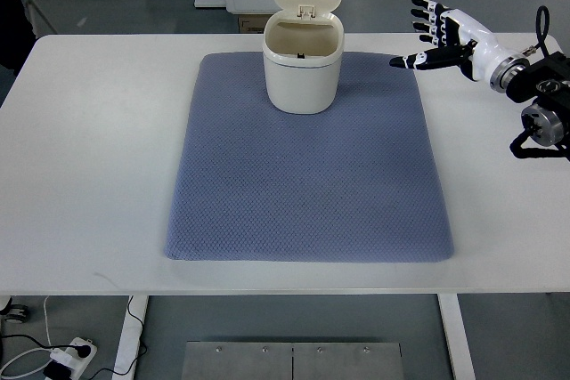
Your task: Put lemon in trash with right hand
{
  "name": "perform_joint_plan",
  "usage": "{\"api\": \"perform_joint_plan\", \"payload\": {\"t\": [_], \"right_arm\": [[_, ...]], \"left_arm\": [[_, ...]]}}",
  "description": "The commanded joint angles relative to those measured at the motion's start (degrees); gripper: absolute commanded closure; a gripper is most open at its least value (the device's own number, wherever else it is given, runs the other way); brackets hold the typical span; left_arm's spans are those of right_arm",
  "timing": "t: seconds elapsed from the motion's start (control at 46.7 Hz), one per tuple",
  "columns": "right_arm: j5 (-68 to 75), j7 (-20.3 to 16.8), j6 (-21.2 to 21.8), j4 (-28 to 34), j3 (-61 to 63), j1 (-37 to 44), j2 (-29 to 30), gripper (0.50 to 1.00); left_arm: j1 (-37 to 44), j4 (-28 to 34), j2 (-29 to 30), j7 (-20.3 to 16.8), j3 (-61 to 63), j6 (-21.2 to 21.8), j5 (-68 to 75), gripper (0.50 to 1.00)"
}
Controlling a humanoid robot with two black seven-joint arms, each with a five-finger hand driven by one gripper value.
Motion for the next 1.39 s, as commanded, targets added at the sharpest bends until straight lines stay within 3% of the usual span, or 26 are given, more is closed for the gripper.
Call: {"api": "perform_joint_plan", "payload": {"t": [0.0,0.514,1.006,1.37], "right_arm": [[0.0,-0.3,0.0,1.1,2.6,-2.8,-0.3,0.505],[0.0,0.0,0.1,1.8,18.3,-15.5,2.3,0.5],[3.3,-0.3,1.3,7.9,33.7,-24.8,3.3,0.5],[3.3,4.2,1.1,9.6,39.2,-30.2,6.6,0.5]], "left_arm": [[0.0,0.0,0.0,0.0,0.0,0.0,0.0,0.5],[-0.1,0.0,0.0,0.0,0.0,0.0,0.0,0.5],[0.0,0.0,0.0,0.0,0.0,0.0,0.0,0.5],[0.0,0.0,0.0,0.0,0.0,0.0,0.0,0.5]]}}
